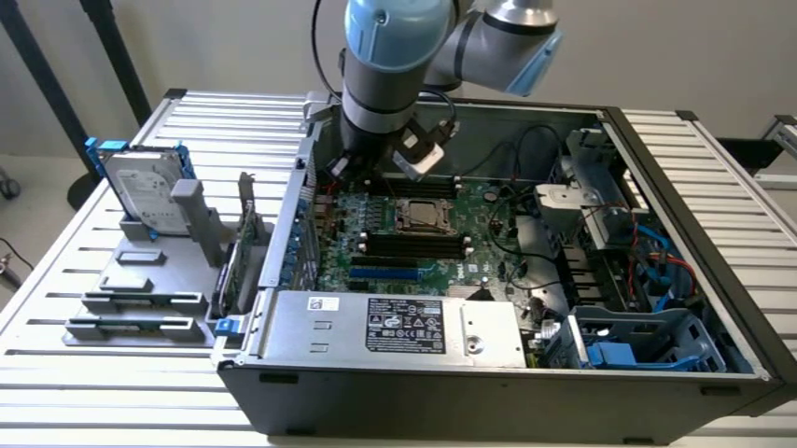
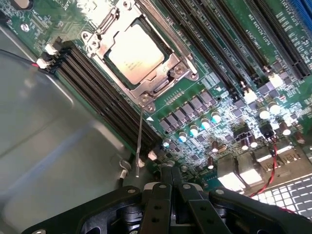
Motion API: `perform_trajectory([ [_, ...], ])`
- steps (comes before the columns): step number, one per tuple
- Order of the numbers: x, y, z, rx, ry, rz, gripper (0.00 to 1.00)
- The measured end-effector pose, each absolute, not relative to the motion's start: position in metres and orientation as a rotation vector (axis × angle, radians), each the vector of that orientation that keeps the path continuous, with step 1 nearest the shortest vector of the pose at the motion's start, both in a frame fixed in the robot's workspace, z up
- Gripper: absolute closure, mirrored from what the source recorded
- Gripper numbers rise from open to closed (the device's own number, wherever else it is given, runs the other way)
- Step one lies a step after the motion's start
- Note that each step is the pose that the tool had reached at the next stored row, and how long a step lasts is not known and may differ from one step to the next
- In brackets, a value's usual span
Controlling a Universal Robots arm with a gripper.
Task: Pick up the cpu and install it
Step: 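Install the first cpu locking lever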
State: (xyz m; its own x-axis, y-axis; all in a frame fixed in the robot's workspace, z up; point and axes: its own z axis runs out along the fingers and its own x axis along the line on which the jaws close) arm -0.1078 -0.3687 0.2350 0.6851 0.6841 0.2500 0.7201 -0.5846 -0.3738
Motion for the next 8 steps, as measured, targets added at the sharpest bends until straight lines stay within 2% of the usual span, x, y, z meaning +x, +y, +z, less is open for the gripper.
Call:
perform_trajectory([
  [8, -0.1078, -0.368, 0.233, -2.42, -1.056, -0.17, 0.89],
])
